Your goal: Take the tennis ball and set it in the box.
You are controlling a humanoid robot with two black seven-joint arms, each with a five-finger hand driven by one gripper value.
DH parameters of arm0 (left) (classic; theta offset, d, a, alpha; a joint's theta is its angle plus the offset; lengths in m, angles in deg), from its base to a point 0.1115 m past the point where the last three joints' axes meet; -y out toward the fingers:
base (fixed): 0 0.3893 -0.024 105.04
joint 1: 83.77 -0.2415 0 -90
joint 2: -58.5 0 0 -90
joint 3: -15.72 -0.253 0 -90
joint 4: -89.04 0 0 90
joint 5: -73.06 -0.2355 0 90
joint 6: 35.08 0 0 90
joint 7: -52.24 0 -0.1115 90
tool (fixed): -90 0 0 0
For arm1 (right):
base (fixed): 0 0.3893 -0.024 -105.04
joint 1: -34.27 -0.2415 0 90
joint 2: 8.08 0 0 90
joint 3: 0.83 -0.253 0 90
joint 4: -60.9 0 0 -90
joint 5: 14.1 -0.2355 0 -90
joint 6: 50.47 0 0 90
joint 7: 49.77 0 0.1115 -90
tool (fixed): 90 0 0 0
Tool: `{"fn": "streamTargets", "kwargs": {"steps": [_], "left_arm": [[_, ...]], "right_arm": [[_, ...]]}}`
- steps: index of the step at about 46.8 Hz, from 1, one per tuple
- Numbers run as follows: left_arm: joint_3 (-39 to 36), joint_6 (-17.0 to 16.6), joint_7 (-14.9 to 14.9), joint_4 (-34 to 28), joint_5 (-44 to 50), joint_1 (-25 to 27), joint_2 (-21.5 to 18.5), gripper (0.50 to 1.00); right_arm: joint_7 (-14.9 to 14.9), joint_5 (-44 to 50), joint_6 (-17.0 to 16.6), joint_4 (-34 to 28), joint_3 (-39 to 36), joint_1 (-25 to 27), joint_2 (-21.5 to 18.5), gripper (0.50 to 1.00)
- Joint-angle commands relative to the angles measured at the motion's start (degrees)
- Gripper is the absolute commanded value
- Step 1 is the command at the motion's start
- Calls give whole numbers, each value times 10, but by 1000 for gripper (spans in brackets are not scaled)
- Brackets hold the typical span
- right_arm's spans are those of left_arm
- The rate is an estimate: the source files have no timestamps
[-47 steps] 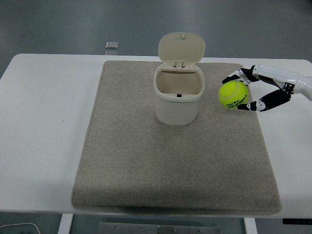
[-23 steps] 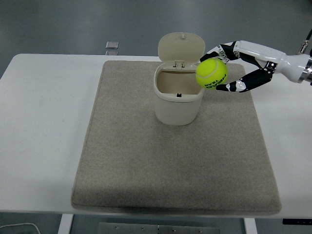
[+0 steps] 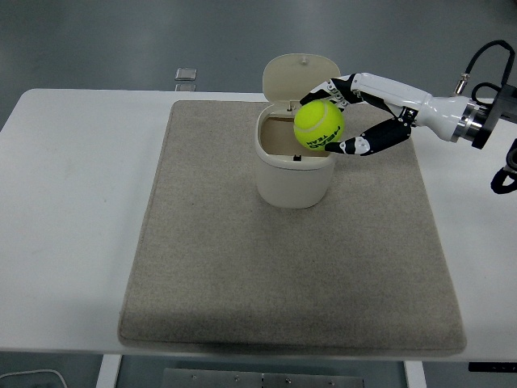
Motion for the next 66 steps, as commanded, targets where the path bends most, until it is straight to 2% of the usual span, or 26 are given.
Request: {"fn": "streamTargets", "kwargs": {"steps": [1,8,9,11,12,17,22,28,35,45,63,66], "left_arm": [[0,0,0,0,0,0,0,992],[0,0,0,1,0,0,0,992],[0,0,0,1,0,0,0,992],[0,0,0,0,0,0,0,992],[0,0,0,0,-1,0,0,992],[0,0,0,1,0,0,0,992],[0,0,0,1,0,0,0,992],[0,0,0,0,0,0,0,992],[0,0,0,1,0,0,0,992],[0,0,0,0,0,0,0,992],[0,0,0,0,0,0,0,992],[0,0,0,1,0,0,0,992]], "right_arm": [[12,-3,12,-7,0,0,-6,500],[12,-4,16,-8,0,2,-24,500],[12,-5,17,-9,-1,3,-24,517],[12,-5,19,-9,-1,3,-25,582],[12,-5,19,-8,-1,4,-25,594],[12,-5,19,-9,0,7,-25,611],[12,-5,19,-9,0,8,-26,709],[12,-5,19,-9,1,10,-26,733],[12,-5,17,-10,2,12,-25,827],[12,-6,14,-11,1,15,-25,858],[11,-12,6,-10,-1,11,-14,860],[9,-36,-7,-9,-3,11,-8,860]]}}
